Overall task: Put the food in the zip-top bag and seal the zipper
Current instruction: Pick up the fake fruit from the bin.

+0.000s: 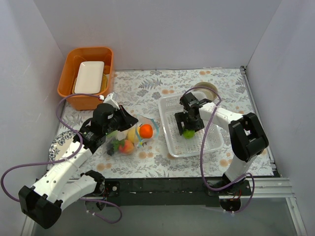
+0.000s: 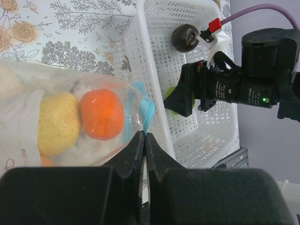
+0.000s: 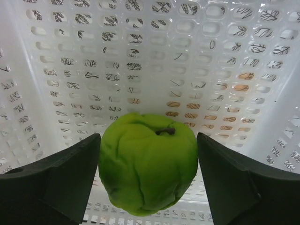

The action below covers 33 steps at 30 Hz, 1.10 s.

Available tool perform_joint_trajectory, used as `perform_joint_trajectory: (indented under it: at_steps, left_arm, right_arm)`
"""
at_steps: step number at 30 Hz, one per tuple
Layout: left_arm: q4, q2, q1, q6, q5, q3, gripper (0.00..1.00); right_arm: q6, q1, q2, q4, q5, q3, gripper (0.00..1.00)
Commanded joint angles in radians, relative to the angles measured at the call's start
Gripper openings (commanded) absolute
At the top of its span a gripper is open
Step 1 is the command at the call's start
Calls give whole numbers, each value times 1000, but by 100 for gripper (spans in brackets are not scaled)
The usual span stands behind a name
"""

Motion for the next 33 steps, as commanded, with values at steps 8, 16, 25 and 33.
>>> perform_joint_trajectory:
  at_steps: [8, 16, 25, 33]
  left_arm:
    - [2, -11, 2, 3, 6, 18, 0]
    - [1, -8, 2, 13, 11, 24, 0]
    - [-1, -16, 2, 9, 11, 13, 0]
    - [1, -17, 3, 7, 17, 11, 0]
  right_arm:
    - [-4, 2, -116, 63, 43, -29, 95]
    - [16, 4, -107, 54, 38, -22, 88]
    - [16, 2, -133, 29, 50, -66, 83]
    - [25, 2, -202, 39, 6, -72, 49]
